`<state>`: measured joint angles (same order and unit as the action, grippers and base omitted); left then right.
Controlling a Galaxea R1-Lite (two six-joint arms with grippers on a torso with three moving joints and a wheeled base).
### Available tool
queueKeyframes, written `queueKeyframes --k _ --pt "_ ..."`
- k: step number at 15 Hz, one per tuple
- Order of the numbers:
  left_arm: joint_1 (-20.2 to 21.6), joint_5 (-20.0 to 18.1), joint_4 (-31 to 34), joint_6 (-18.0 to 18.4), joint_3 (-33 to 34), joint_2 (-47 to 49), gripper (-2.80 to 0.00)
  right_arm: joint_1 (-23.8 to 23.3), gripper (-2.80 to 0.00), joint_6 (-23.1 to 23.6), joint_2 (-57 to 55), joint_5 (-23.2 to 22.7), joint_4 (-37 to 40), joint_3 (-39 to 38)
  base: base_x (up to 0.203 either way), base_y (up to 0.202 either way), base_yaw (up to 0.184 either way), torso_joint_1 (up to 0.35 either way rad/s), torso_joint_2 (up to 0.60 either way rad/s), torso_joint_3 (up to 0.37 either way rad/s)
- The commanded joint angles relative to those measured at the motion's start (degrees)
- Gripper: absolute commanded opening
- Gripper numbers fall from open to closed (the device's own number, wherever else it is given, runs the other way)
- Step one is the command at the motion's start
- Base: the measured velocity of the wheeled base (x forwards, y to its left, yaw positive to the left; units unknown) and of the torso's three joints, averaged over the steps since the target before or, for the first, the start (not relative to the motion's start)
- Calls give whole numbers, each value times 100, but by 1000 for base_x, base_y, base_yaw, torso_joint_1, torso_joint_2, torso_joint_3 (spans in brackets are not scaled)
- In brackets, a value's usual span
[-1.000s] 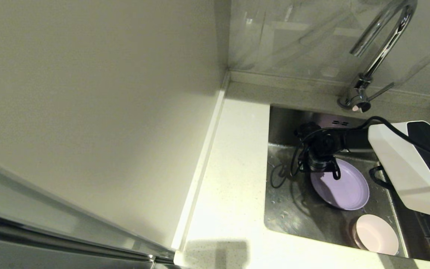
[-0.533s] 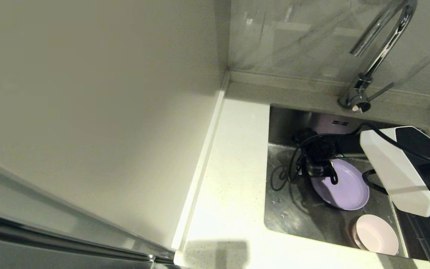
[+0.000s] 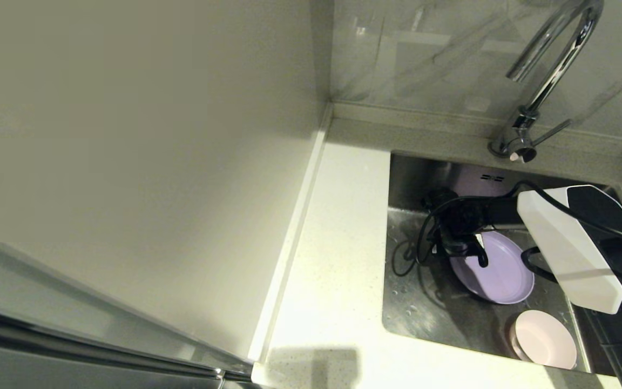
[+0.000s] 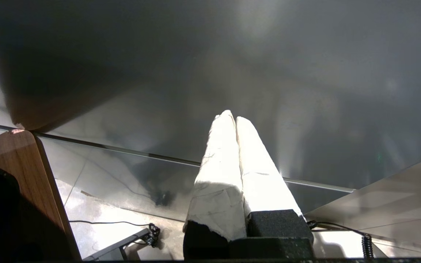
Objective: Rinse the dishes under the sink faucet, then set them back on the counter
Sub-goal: Put a plate back to the table from the sink
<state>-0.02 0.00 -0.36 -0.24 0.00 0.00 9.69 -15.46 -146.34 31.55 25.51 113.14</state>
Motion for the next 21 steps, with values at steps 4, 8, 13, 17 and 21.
queueKeyframes --k 4,8,13,17,21 --pt "2 0 0 -3 18 -5 -280 10 -280 -18 17 27 24 -3 0 0 0 0 0 0" --pt "-6 0 -6 -3 16 0 -280 15 -280 -18 160 46 41 -30 0 0 0 0 0 0" --pt "-6 0 -8 -3 18 0 -280 15 -280 -26 457 338 44 -79 0 0 0 0 0 0" --pt "2 0 1 -3 18 0 -280 -20 -280 -35 1043 588 60 -473 0 0 0 0 0 0" --pt "-4 0 -1 -3 18 0 -280 -106 -280 -64 1588 764 42 -783 0 0 0 0 0 0"
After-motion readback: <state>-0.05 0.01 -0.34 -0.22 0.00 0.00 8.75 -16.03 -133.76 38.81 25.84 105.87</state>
